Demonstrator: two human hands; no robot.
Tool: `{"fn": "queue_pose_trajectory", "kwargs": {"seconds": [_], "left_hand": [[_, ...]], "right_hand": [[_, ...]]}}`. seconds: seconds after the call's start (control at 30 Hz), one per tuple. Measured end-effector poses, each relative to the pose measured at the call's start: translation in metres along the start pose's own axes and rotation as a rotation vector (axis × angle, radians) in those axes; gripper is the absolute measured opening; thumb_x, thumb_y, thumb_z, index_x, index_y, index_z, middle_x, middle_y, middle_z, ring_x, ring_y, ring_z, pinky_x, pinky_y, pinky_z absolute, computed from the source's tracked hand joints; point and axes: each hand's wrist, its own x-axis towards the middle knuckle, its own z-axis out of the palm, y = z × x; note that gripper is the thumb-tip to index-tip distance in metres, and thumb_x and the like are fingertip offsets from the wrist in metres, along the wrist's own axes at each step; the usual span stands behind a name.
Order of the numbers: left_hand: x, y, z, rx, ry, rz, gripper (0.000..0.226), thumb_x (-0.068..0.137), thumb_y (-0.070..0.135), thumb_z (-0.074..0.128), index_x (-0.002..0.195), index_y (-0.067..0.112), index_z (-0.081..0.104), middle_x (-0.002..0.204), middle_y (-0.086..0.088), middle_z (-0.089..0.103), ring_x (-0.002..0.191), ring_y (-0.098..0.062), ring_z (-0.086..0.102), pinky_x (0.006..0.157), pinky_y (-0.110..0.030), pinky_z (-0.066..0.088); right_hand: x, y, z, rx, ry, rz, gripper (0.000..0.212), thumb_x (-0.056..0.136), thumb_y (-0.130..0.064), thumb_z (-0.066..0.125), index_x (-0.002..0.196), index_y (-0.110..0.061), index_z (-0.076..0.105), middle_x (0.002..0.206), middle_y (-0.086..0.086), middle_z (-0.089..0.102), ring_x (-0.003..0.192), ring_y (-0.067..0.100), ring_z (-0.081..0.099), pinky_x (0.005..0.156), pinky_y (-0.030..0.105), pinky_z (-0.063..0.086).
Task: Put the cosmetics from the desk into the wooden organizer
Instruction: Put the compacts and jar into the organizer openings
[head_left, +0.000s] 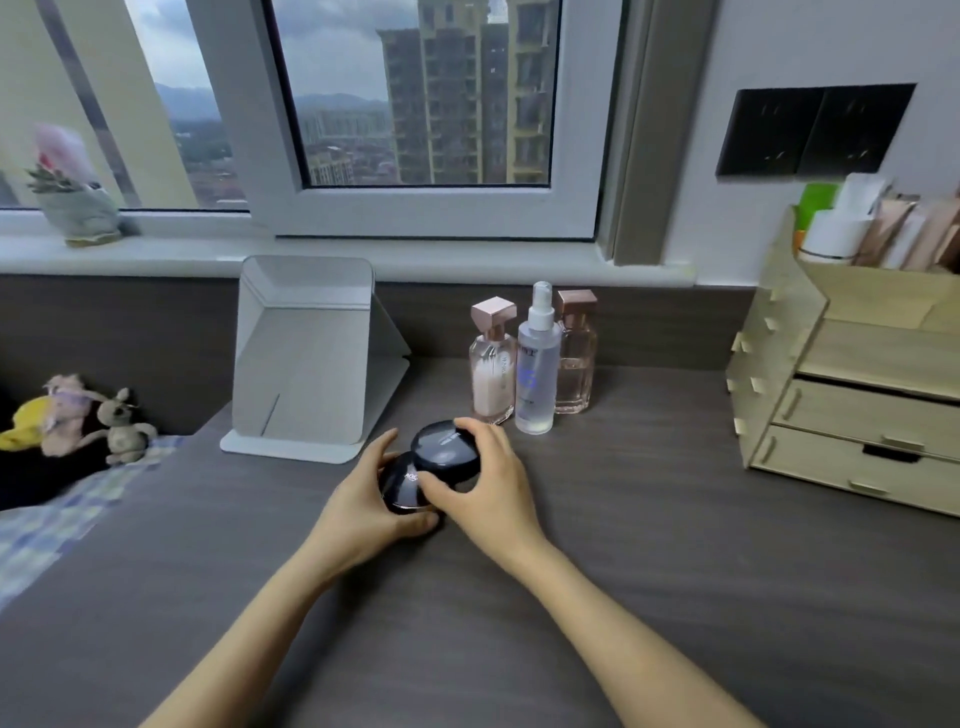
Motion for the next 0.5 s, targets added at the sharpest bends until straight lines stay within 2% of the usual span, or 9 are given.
{"fn": "queue_pose_trajectory", "kwargs": {"seconds": [0.1, 0.17, 0.27, 0.37, 0.5], "left_hand": [[0.001, 0.007, 0.007, 0.072, 0.075, 0.024, 0.104, 0.051, 0.025, 0.087, 0.14, 0.029, 0.032, 0.124, 0.003, 0.054, 0.108, -0.01, 0.052, 0.095, -0.024, 0.04], [0.0, 0.015, 0.013, 0.1, 0.107, 0.065, 0.098, 0.054, 0.026, 0.086, 0.138, 0.029, 0.035, 0.119, 0.003, 0.054, 0.107, -0.013, 0.053, 0.091, -0.023, 0.04], [-0.001, 0.034, 0.026, 0.044, 0.066, 0.113, 0.09, 0.057, 0.027, 0.085, 0.133, 0.031, 0.038, 0.112, 0.006, 0.053, 0.101, -0.012, 0.055, 0.087, -0.022, 0.04], [-0.002, 0.06, 0.05, -0.067, -0.03, 0.181, 0.082, 0.057, 0.026, 0.086, 0.126, 0.034, 0.042, 0.104, 0.018, 0.056, 0.092, 0.003, 0.059, 0.085, -0.022, 0.048], [-0.003, 0.097, 0.09, -0.15, -0.125, 0.238, 0.076, 0.059, 0.028, 0.085, 0.123, 0.033, 0.044, 0.101, 0.02, 0.055, 0.084, 0.013, 0.058, 0.074, -0.004, 0.046]], "right_hand": [[-0.01, 0.015, -0.043, -0.103, 0.038, -0.002, 0.059, 0.068, -0.034, 0.077, 0.121, -0.023, 0.054, 0.12, -0.009, 0.056, 0.11, 0.008, 0.051, 0.095, 0.021, 0.04], [-0.021, 0.029, -0.076, -0.218, 0.039, 0.011, 0.059, 0.068, -0.035, 0.077, 0.121, -0.025, 0.054, 0.116, -0.014, 0.055, 0.108, 0.007, 0.049, 0.091, 0.017, 0.035], [-0.041, 0.049, -0.118, -0.372, 0.042, 0.037, 0.058, 0.067, -0.037, 0.078, 0.119, -0.025, 0.055, 0.112, -0.019, 0.052, 0.106, 0.007, 0.047, 0.089, 0.015, 0.031], [-0.06, 0.063, -0.144, -0.459, 0.042, 0.074, 0.059, 0.064, -0.043, 0.076, 0.117, -0.026, 0.056, 0.113, -0.018, 0.055, 0.107, 0.008, 0.049, 0.093, 0.022, 0.036], [-0.076, 0.073, -0.163, -0.486, 0.082, 0.103, 0.06, 0.06, -0.05, 0.07, 0.114, -0.027, 0.057, 0.11, -0.019, 0.056, 0.107, 0.011, 0.051, 0.095, 0.029, 0.041]]}}
